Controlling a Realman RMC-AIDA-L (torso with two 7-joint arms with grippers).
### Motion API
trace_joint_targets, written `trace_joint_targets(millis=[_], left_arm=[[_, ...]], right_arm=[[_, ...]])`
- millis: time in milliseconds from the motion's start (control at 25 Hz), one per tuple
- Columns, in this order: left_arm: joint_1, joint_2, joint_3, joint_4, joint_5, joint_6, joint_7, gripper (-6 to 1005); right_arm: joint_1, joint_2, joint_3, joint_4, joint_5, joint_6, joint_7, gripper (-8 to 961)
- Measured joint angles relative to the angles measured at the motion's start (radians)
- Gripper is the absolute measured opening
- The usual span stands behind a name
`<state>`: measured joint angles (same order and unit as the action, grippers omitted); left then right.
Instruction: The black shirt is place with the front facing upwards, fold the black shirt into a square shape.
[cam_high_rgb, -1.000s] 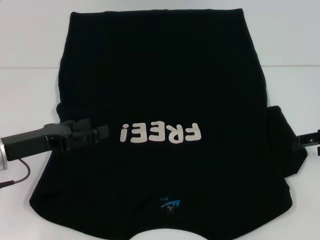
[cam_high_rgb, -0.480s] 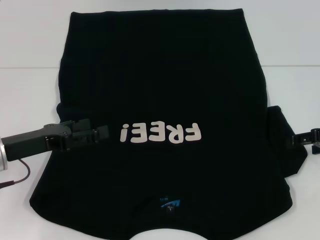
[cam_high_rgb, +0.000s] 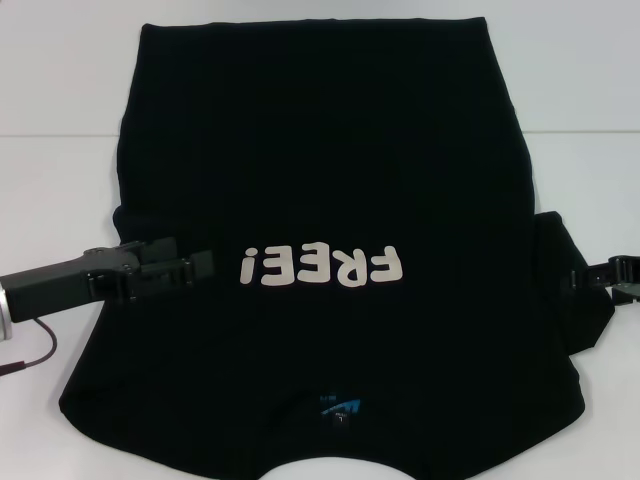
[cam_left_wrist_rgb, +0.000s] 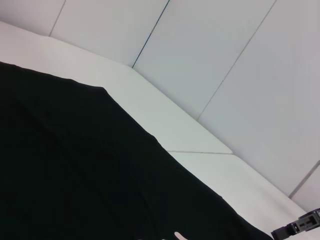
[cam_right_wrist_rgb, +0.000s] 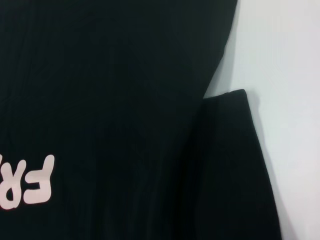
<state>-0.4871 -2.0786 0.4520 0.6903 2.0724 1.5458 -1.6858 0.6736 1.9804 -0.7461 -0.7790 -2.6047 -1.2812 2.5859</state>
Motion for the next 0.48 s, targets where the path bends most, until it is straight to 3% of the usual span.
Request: trace_joint_targets(millis=[480], left_arm=[[0.001, -0.001, 0.001, 0.000, 0.000, -0.007, 0.000, 919]], right_arm=[[0.001, 0.002, -0.027, -0.005, -0.031, 0.009, 0.000, 914]])
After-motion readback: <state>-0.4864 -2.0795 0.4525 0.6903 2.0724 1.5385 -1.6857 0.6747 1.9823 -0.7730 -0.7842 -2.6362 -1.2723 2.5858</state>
